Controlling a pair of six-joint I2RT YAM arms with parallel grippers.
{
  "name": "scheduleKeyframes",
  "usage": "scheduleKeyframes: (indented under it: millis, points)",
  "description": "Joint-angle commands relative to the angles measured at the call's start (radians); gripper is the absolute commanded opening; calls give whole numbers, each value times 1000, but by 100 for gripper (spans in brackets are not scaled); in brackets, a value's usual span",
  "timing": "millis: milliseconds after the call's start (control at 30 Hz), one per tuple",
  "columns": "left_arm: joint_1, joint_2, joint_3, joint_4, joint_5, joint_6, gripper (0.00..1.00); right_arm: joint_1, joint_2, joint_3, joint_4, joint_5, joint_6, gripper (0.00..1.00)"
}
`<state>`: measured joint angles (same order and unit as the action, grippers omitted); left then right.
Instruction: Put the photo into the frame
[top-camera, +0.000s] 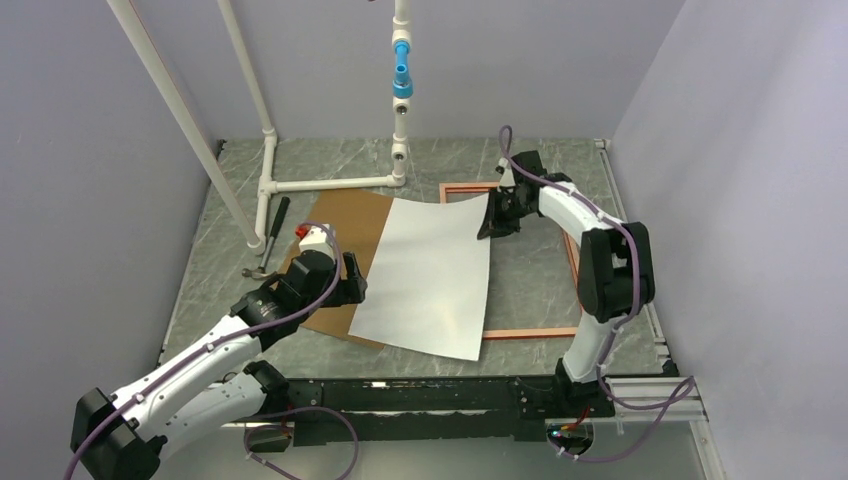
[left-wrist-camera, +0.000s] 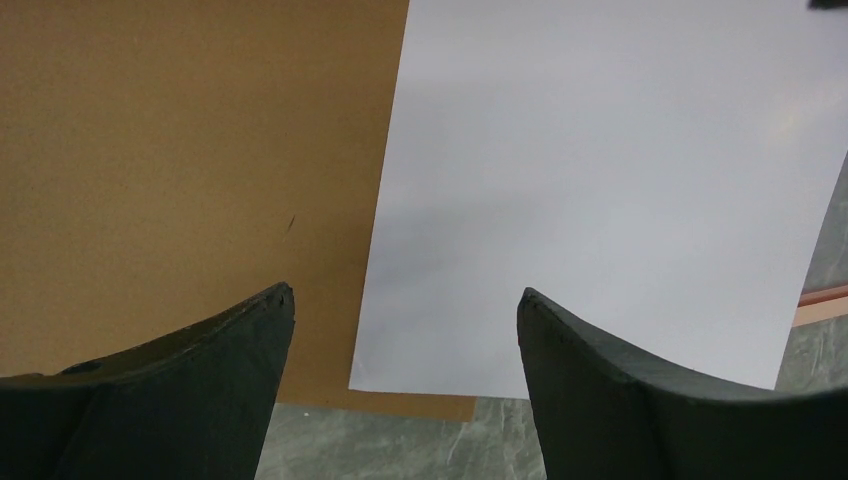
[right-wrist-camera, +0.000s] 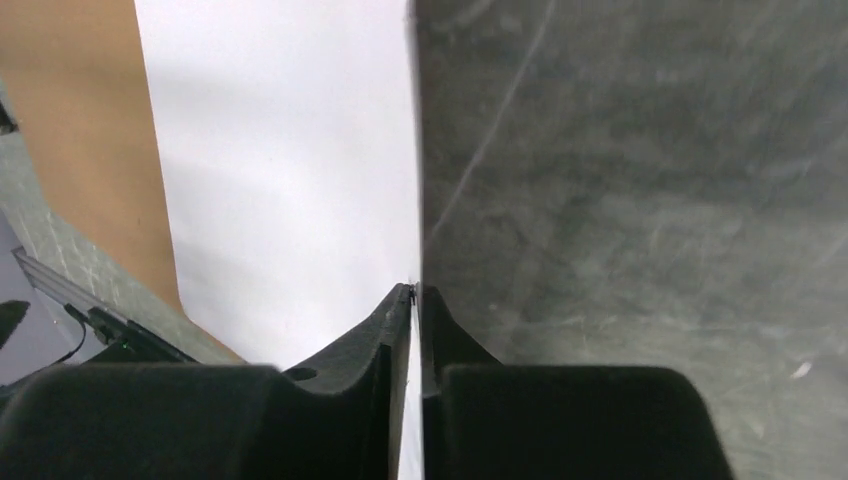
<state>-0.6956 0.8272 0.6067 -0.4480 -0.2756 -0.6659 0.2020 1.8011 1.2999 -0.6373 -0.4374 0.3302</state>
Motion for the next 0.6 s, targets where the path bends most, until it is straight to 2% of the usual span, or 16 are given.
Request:
scheduleKeyframes:
  millis: [0,100,200,300,367,433,567]
  points:
    - [-9,9,32,-2,-19,-1,85,6,78,163,-55,39,-64,14]
    - [-9,8,22,6,-19,-6,85,7,107,216,-62,26,-82,30]
    - [-10,20,21,16,-10,-3,85,8,89,212,-45,44,-80,51]
    - [-9,41,29,2,-15,-3,85,10,37,174,-45,149,-62,75]
    - [-9,49,33,-6,-21,-7,85,10,-9,135,-50,252,-45,85]
    - [-9,54,31,-7,-27,-13,85,9,-62,82,-46,329,-29,92]
    - [-9,65,21,1,-30,-22,85,6,-162,-55,-19,378,7,96]
